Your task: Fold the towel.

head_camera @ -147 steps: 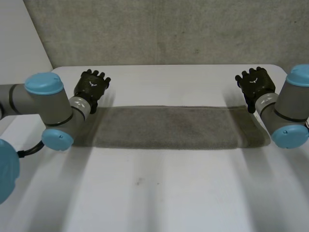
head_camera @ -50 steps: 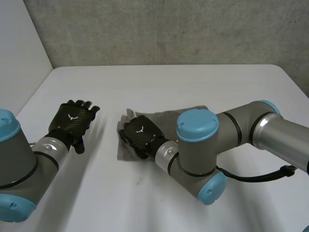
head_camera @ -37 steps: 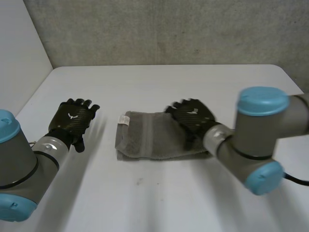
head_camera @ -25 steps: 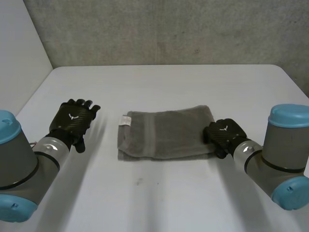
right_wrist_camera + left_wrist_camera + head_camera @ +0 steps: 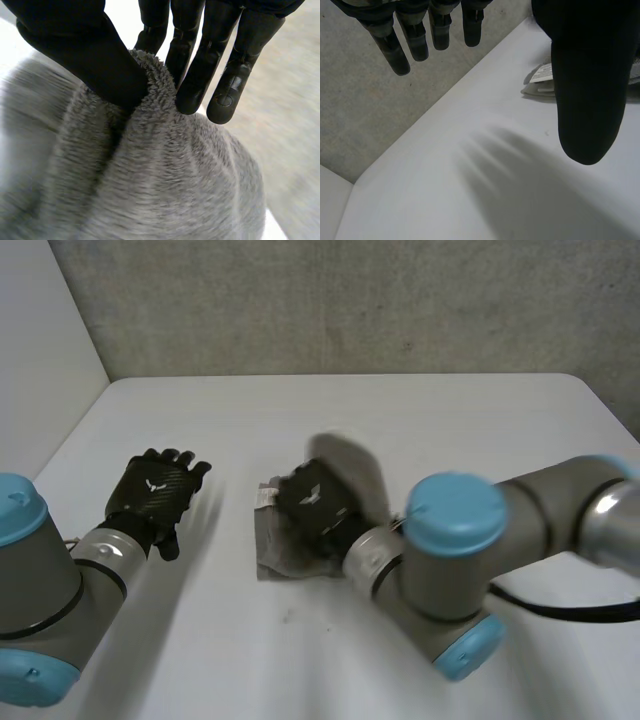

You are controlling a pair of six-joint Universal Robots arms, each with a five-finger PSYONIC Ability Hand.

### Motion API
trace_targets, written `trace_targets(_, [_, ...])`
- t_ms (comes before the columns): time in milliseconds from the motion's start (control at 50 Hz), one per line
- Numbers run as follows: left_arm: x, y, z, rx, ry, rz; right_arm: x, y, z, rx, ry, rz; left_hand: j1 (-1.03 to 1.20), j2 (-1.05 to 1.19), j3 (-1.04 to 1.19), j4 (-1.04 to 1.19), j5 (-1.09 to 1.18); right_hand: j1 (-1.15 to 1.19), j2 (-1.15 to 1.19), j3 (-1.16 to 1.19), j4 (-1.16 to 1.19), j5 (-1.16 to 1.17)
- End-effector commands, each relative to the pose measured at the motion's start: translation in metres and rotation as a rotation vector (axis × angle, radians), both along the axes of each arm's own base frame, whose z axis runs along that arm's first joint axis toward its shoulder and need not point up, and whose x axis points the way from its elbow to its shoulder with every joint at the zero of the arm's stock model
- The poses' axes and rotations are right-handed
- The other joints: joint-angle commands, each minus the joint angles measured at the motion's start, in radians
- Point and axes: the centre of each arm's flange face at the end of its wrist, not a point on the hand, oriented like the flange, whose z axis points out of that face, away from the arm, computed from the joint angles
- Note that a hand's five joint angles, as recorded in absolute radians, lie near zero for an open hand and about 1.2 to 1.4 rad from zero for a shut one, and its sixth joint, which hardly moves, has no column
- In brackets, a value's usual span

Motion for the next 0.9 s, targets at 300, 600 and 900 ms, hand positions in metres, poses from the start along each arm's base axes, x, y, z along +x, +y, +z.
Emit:
trace_targets(300, [-0.007, -0.016, 0.045, -0.048, 0.234, 0.025, -0.043, -0.037, 0.046, 0.246, -0.217, -0.101, 0.012, 0.015, 0.011, 0.013, -0.019, -1.186, -1.002, -1.012, -1.017, -0.991])
trace_targets(600, [-0.089, 0.015, 0.049, 0.089, 0.335, -0.176, -0.096, -0.085, 0.044, 0.497, -0.405, -0.326, 0.021, 0.023, 0.020, 0.022, -0.010, -1.186, -1.002, -1.012, -1.017, -0.991])
trace_targets(900, [-0.118, 0.003, -0.019, 0.270, 0.291, -0.070, -0.094, -0.089, 0.021, 0.625, -0.359, -0.369, 0.021, 0.023, 0.020, 0.022, -0.010, -1.186, -1.002, -1.012, -1.017, -0.991])
